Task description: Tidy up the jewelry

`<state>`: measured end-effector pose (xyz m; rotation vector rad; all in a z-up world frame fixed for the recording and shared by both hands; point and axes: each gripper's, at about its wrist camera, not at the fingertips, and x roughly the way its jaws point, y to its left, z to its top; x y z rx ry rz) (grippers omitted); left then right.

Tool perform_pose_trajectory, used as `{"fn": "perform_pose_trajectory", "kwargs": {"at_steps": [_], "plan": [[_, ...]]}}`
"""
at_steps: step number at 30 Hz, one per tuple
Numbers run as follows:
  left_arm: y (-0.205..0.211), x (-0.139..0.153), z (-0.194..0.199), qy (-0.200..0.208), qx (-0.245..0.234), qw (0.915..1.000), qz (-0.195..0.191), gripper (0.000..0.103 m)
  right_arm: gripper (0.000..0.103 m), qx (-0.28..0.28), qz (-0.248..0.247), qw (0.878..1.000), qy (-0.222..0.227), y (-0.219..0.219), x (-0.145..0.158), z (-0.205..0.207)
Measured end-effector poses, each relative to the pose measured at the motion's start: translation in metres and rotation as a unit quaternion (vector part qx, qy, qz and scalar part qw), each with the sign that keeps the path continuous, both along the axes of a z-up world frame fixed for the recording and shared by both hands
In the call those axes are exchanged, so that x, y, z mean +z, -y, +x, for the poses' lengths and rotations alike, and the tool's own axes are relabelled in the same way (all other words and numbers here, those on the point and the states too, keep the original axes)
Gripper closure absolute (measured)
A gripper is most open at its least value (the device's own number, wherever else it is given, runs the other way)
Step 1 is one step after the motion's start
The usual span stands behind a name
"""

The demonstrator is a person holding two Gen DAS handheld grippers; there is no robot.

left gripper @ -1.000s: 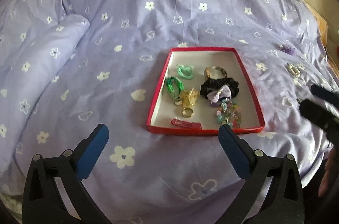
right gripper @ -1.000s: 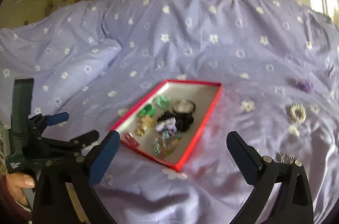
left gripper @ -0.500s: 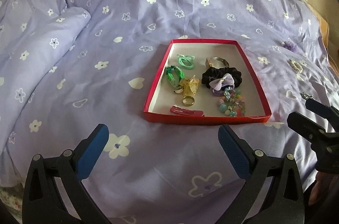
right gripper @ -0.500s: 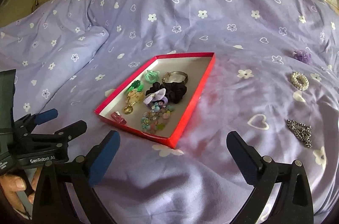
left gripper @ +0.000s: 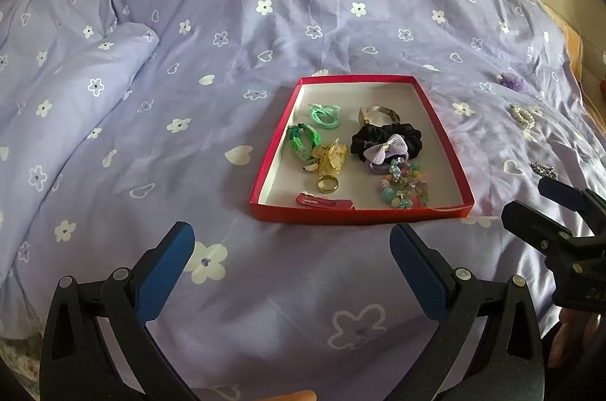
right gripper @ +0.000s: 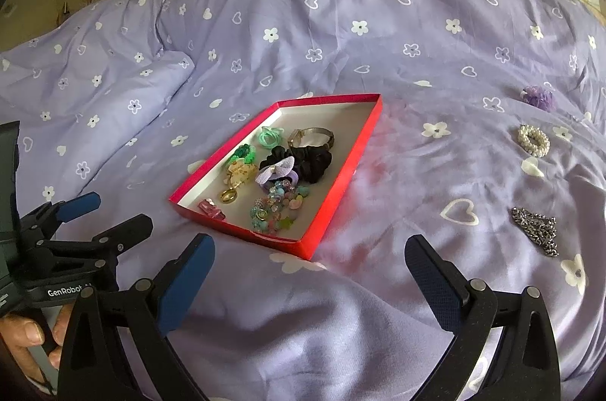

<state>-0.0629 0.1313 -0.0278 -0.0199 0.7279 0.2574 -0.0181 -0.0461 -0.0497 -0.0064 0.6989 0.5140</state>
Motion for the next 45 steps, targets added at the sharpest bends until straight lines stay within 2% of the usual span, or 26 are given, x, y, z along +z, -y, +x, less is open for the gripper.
{"fn": "perform_pose_trajectory", "kwargs": {"at_steps": [45], "plan": [[0.0000, -0.0002, -0.0011, -0.001, 0.004, 1.0000, 0.000, 0.000, 0.001, 0.006, 0.000, 1.000, -0.005, -0.0050, -0.0001, -0.0032]]}}
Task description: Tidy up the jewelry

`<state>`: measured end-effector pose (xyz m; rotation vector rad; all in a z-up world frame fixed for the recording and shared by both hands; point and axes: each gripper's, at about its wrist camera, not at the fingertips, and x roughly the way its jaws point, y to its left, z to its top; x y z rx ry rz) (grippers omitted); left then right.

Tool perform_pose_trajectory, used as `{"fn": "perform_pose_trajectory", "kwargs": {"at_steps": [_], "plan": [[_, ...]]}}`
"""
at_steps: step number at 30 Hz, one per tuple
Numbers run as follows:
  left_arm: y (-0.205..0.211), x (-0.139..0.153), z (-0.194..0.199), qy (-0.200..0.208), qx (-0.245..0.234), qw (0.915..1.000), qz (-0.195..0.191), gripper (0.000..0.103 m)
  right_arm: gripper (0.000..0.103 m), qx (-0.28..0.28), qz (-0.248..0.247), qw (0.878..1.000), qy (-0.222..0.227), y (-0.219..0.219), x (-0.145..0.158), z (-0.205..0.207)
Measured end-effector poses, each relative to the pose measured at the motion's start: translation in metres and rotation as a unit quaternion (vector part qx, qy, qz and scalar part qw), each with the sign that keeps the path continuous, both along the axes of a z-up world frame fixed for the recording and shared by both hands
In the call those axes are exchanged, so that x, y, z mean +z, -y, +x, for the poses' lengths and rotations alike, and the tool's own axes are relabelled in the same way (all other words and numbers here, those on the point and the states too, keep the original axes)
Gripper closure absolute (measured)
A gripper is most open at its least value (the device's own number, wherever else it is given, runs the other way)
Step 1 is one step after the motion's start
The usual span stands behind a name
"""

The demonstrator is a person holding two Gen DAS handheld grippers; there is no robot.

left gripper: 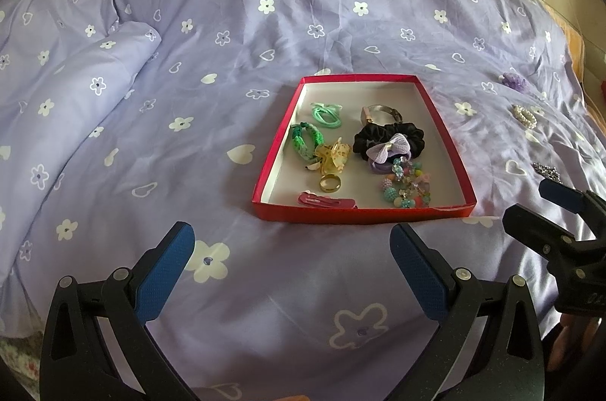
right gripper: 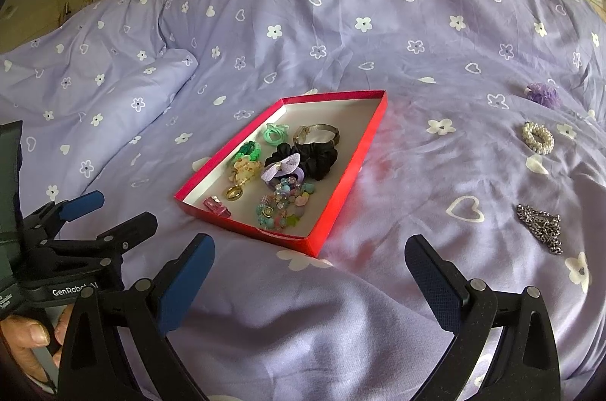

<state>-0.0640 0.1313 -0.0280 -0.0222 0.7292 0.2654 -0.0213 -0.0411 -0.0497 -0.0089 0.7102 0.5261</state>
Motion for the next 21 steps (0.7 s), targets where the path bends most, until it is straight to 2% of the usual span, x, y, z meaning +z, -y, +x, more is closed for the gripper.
{"fn": "perform_pose_trajectory", "kwargs": {"at_steps": [21], "plan": [[-0.0029, -0.0017, -0.0016, 0.001, 0.003, 1.0000, 0.000, 0.000, 0.001, 0.002, 0.000, 1.000, -0.002, -0.0010, 0.0015, -0.0008]]}}
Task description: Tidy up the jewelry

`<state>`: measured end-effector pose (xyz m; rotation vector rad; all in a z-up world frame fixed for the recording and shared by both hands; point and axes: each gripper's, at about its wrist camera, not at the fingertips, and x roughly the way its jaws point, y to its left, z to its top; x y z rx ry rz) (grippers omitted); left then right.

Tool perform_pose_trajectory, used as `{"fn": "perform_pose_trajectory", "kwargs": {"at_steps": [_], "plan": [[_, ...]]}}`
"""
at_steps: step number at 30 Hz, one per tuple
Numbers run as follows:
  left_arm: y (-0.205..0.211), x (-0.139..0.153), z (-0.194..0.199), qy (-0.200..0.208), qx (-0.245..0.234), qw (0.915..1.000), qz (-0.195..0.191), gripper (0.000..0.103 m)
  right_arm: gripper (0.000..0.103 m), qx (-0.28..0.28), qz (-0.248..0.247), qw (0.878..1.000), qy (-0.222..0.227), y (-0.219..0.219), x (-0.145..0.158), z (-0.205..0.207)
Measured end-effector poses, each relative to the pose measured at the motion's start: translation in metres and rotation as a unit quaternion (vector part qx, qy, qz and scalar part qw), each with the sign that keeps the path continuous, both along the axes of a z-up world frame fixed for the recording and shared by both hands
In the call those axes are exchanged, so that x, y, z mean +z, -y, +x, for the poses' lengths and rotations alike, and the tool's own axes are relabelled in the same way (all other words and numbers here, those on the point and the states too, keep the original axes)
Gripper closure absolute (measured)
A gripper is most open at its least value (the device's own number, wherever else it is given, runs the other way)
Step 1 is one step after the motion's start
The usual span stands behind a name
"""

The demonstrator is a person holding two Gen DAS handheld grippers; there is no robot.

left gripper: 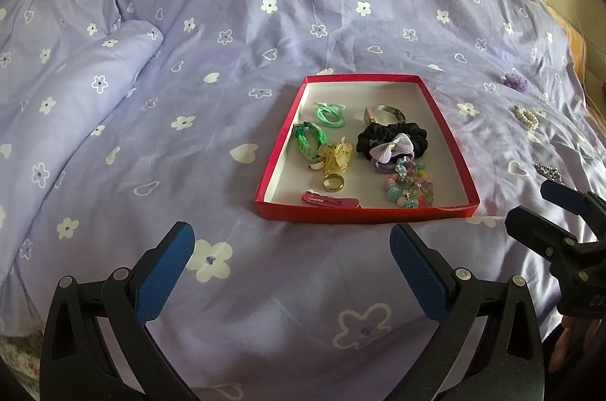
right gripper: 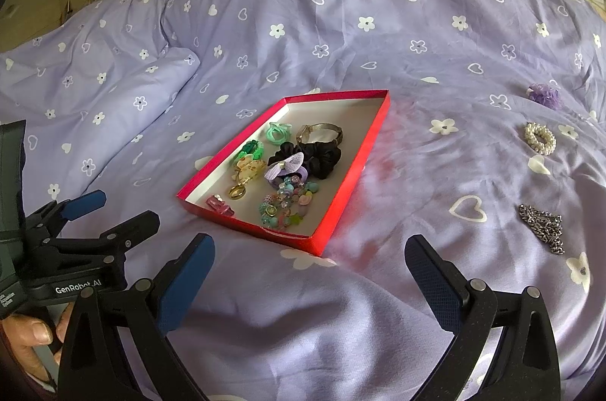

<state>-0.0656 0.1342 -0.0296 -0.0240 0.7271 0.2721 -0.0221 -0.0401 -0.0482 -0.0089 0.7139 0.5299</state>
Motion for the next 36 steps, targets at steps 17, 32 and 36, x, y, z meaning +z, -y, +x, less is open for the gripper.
{"fn": "perform_pose_trajectory", "kwargs": {"at_steps": [17, 32, 36], "plan": [[0.000, 0.001, 0.002, 0.001, -0.001, 1.0000, 0.000, 0.000, 0.001, 0.001, 0.003, 1.000, 0.002, -0.001, 0.005, 0.001], [-0.002, -0.002, 0.013, -0.007, -0.004, 0.9999, -0.012, 0.000, 0.001, 0.010, -0.002, 1.000, -0.011, -0.005, 0.001, 0.015], [0.001, -0.004, 0.016, -0.008, -0.008, 0.9999, -0.011, 0.000, 0.001, 0.011, -0.001, 1.000, -0.019, -0.004, -0.005, 0.018]]}}
